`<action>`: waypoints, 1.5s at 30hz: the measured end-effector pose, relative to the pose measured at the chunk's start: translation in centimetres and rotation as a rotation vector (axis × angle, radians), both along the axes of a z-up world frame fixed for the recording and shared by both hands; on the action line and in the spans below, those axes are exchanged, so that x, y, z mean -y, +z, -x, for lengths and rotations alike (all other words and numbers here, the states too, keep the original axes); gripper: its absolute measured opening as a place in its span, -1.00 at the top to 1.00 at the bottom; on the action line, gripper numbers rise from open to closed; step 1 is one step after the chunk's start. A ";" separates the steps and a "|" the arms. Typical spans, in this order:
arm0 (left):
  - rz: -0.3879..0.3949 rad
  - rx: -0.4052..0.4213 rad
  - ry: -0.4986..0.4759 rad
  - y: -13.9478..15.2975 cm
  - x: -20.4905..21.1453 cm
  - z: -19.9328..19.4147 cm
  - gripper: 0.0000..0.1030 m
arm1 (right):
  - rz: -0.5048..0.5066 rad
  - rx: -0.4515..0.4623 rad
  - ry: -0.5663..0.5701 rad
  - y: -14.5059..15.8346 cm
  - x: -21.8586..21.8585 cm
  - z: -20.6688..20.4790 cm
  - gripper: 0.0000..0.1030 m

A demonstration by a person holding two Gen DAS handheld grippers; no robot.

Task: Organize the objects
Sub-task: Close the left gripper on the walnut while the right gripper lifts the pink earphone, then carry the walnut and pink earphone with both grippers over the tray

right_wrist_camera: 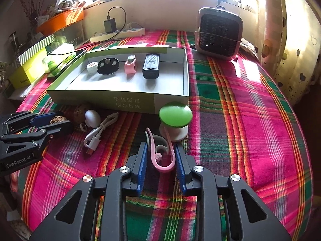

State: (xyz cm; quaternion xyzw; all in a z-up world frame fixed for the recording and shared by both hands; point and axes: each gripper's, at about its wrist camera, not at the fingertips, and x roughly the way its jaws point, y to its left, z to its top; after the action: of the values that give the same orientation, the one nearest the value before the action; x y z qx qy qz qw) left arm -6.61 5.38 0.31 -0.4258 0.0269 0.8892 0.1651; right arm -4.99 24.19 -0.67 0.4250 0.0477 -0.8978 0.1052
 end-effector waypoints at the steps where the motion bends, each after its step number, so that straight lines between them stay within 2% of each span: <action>1: -0.006 0.001 0.001 0.0 0.1 0.0 0.46 | -0.002 -0.001 0.000 0.0 0.1 0.0 0.50; 31: -0.024 0.003 0.015 0.0 0.4 0.1 0.46 | -0.005 -0.003 -0.010 0.0 0.2 -0.2 0.51; 45: -0.047 -0.006 0.025 0.8 0.8 -0.5 0.46 | 0.028 -0.012 0.006 0.8 0.9 -0.8 0.52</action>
State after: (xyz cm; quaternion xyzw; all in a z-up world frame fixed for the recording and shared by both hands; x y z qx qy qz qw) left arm -6.13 4.56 1.14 -0.4194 0.0013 0.8930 0.1635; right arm -4.23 23.32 0.17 0.4179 0.0372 -0.9006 0.1136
